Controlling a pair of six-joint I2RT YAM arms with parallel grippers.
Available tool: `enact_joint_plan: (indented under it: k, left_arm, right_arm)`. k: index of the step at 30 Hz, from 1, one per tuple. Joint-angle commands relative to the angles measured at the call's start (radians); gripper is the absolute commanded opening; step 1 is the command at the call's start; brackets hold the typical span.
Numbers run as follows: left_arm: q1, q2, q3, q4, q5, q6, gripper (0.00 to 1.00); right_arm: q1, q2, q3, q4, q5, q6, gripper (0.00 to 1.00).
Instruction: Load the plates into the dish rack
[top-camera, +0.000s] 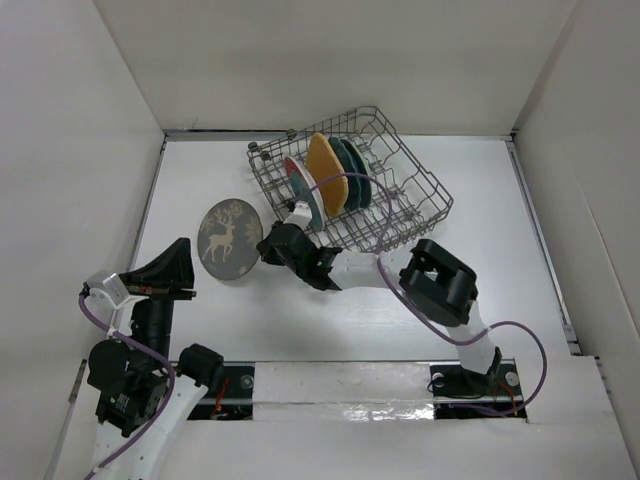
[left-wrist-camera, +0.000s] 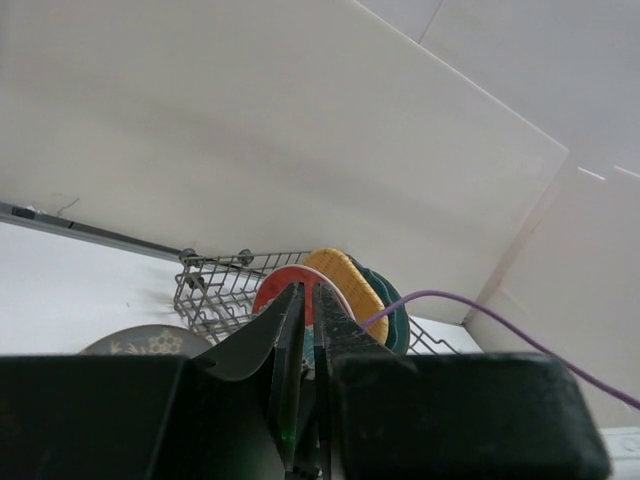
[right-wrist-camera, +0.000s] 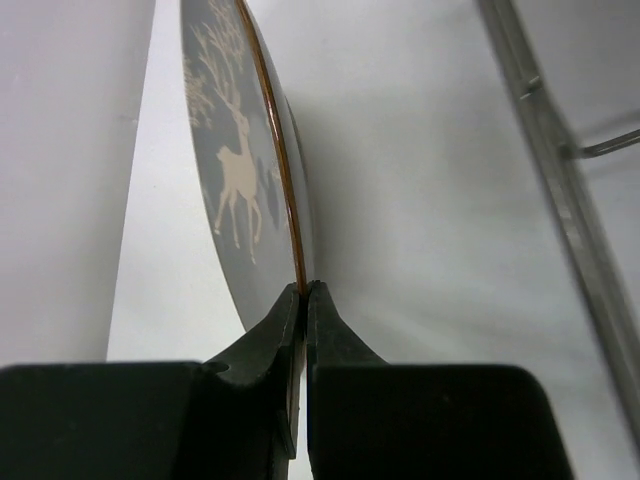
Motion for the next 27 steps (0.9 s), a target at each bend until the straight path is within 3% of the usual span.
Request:
enact_joint_plan:
  k: [1, 10, 17, 27]
  left_arm:
    - [0.001, -0.014, 0.015, 0.048, -0.007, 0.015, 0.06]
    - [0.001, -0.003, 0.016, 0.037, -0.014, 0.020, 0.07]
    - [0.001, 0.044, 0.036, 0.037, -0.003, 0.018, 0.08]
    - [0.001, 0.069, 0.024, 0.037, 0.017, 0.017, 0.10]
  right_arm:
    - [0.009, -0.173, -0.062, 0.269, 0.079, -0.074, 0.00]
    - [-0.011, -0.400, -0.263, 0.438, -0.036, -0.059, 0.00]
    - [-0.108, -0.615, -0.415, 0.524, -0.176, -0.001, 0.00]
    - [-0.489, -0.860, -0.397, 0.393, -0.413, 0.042, 0.00]
